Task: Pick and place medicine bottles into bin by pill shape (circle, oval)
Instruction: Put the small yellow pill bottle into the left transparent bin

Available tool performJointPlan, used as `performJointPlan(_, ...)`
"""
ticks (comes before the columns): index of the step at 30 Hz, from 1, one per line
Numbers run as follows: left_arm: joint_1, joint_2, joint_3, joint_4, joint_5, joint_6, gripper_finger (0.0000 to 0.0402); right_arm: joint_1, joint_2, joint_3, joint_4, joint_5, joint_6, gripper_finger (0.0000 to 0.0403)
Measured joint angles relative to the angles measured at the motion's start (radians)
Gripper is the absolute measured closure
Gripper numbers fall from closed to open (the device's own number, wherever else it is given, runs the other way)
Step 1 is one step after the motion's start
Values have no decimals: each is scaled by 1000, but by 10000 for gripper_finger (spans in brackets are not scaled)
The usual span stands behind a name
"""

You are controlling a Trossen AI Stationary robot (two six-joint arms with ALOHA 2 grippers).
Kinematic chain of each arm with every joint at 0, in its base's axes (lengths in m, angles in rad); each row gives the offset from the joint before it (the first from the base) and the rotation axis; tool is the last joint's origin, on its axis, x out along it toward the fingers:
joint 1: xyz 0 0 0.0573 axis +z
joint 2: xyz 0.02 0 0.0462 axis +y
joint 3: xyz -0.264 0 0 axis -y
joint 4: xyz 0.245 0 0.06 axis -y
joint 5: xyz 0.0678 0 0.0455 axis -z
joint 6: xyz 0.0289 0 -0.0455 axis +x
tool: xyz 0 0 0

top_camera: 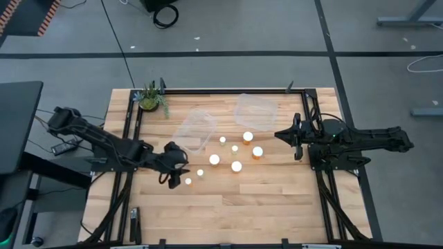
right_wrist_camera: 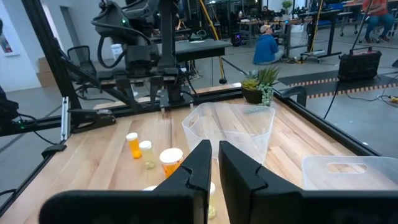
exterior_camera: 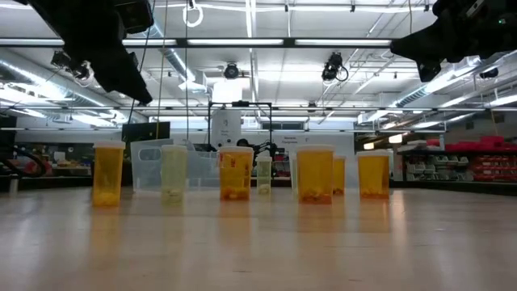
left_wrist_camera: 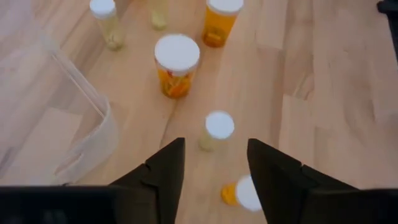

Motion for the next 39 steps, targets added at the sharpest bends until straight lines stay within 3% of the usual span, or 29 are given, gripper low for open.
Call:
performJointPlan(11,2,146,177,-160,39,-177,181,0,0,0,0,0,0,366)
performJointPlan(26,23,438,478,-440,45,-155,157,0,0,0,0,0,0,366)
performJointPlan(39,64,529,528,-471,145,-100,156,0,0,0,-1,0,0,366)
